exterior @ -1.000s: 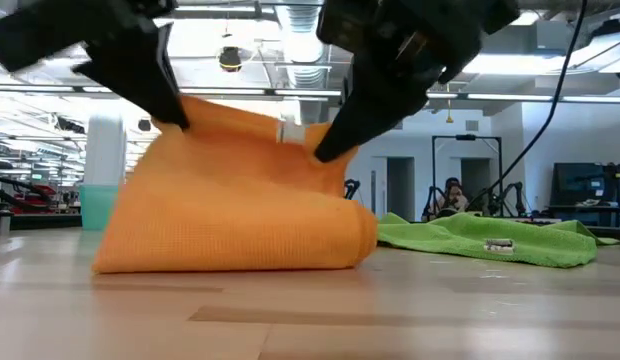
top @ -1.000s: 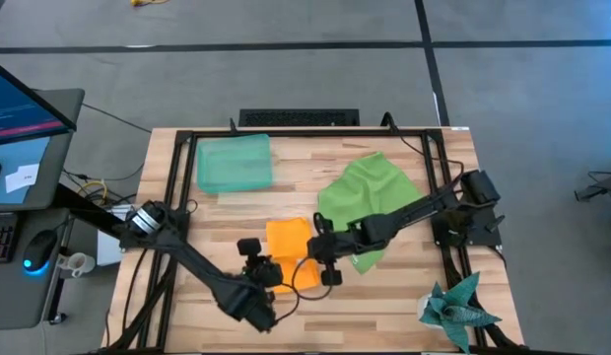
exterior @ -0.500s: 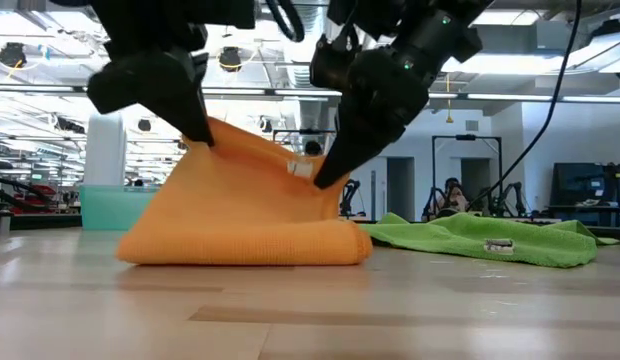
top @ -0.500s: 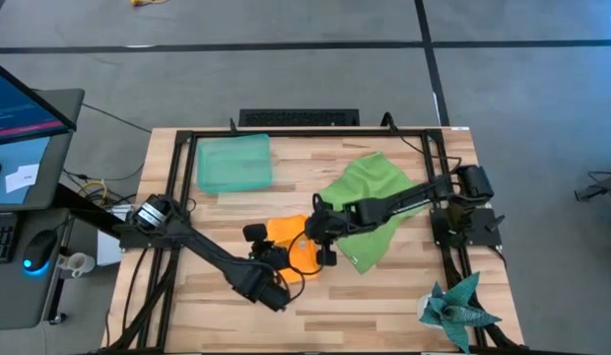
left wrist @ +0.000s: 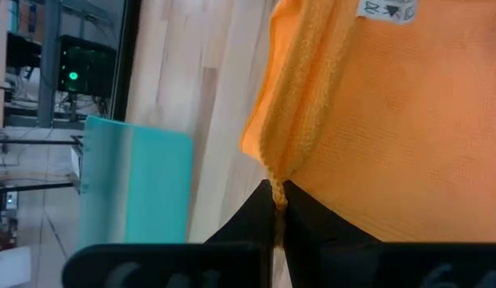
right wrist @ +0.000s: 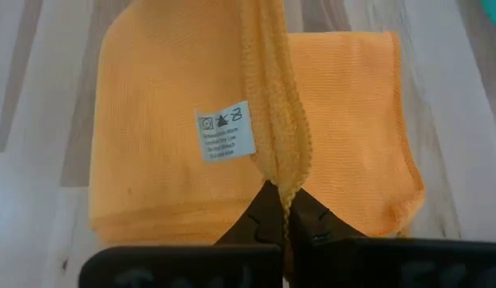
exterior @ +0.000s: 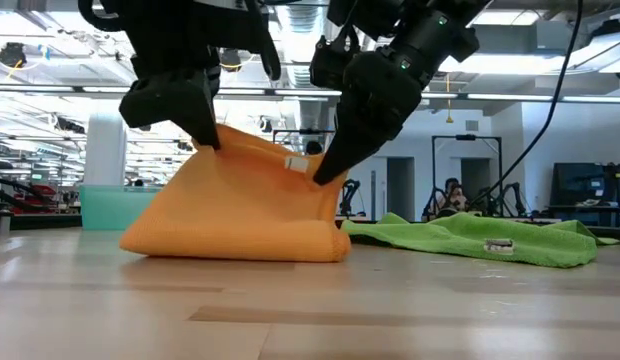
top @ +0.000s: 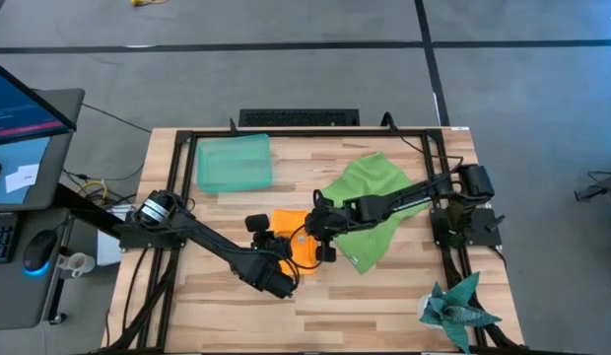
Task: Roll microfiber towels into tight, uniform cylinder then place into a basket
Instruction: Roll the yellow microfiber cloth
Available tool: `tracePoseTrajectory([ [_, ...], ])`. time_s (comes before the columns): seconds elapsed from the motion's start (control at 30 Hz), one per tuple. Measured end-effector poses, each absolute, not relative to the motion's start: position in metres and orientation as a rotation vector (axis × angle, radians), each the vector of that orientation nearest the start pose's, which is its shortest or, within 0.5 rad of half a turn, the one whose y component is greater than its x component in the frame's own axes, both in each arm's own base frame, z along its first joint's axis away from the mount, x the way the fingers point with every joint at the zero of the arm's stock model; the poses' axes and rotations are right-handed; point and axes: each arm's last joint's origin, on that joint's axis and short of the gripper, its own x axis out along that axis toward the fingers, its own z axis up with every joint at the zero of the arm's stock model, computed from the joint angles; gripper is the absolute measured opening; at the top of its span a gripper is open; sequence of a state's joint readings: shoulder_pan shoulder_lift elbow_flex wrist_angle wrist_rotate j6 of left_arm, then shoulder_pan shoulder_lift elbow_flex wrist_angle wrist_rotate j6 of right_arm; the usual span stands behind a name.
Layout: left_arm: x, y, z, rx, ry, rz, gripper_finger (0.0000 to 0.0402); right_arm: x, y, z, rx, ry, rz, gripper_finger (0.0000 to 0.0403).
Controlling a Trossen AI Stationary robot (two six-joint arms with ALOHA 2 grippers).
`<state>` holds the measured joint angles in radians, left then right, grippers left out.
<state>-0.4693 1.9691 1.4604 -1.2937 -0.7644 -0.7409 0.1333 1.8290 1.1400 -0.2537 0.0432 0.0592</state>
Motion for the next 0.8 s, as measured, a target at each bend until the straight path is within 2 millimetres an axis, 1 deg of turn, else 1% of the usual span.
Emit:
tracePoseTrajectory([
  [0.2, 0.312, -0.134, 0.167, 0.404, 1.23, 0.682, 0.0002, 0.366, 0.054, 0.17, -0.052, 0.959, 0.077, 0.0007],
  [0.27, 0.312, -0.135, 0.161, 0.384, 1.219, 0.671, 0.0002, 0.365, 0.057, 0.169, -0.052, 0.964, 0.092, 0.0007],
  [0.4, 0.311, -0.141, 0.161, 0.317, 1.219, 0.656, 0.0002, 0.363, 0.069, 0.169, -0.062, 0.966, 0.121, 0.001],
  [0.5, 0.307, -0.151, 0.161, 0.335, 1.203, 0.639, 0.0002, 0.362, 0.077, 0.169, -0.077, 0.96, 0.143, 0.001],
  [0.57, 0.305, -0.153, 0.161, 0.369, 1.181, 0.641, 0.0002, 0.362, 0.079, 0.169, -0.101, 0.955, 0.159, 0.0008],
  [0.67, 0.305, -0.151, 0.162, 0.402, 1.166, 0.662, 0.0002, 0.363, 0.076, 0.17, -0.133, 0.947, 0.15, 0.0008],
  [0.8, 0.311, -0.135, 0.162, 0.415, 1.197, 0.692, 0.0002, 0.365, 0.062, 0.169, -0.132, 0.95, 0.12, 0.0011],
])
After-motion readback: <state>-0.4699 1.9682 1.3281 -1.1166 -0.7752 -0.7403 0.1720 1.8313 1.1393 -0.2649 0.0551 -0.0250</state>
